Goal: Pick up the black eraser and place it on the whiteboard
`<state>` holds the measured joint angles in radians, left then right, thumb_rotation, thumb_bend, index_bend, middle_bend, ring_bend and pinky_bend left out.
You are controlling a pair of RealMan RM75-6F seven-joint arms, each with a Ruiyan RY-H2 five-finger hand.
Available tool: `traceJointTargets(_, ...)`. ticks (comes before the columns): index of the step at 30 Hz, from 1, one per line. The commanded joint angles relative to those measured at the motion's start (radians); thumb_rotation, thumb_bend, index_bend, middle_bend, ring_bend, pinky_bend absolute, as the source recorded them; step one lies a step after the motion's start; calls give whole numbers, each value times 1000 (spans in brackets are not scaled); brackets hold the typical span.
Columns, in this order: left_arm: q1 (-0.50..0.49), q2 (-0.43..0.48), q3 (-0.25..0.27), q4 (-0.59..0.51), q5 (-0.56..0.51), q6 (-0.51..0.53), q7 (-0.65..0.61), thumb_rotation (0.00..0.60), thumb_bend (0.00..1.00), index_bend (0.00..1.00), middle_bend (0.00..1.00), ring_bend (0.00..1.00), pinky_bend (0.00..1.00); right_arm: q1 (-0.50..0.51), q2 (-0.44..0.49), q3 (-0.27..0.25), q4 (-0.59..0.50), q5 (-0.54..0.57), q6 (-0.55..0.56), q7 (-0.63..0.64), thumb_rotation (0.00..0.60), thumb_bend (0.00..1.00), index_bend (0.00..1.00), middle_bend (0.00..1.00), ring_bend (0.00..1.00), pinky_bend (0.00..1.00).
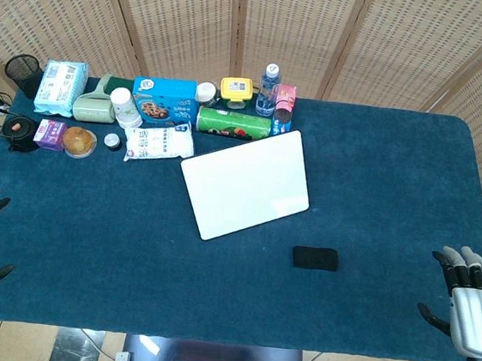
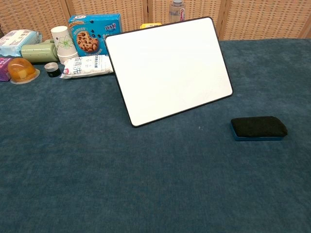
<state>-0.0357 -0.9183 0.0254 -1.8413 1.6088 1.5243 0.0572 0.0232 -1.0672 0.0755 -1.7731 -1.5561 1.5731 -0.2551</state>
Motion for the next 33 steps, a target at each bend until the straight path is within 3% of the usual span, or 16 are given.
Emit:
traceJointTargets(1,0,0,0,-1,0,0,-2,600,83,0,0,0,65,4,-3,-2,7,-1,-8,4,600,0,205,197,130,157)
traceJointTargets(7,3,1,-2,3,-4,5,-7,600,83,0,0,0,66,33,-41,4,46,2,-45,51,600,0,211,220,188,233)
traceJointTargets(15,-6,-1,-11,-10,-26,-11,10,600,83,0,0,0,66,202,-99,27,153,38,-310,94,600,0,230,233,193,237)
traceJointTargets(24,-12,-2,-20,-20,-54,-25,26,600,83,0,0,0,66,321,-196,45,227,104,-474,34,600,0,247,253,199,253)
traceJointTargets(33,-12,1,-22,-22,-62,-26,20,600,83,0,0,0,65,359,-275,42,229,157,-504,-35,600,0,260,274,229,304)
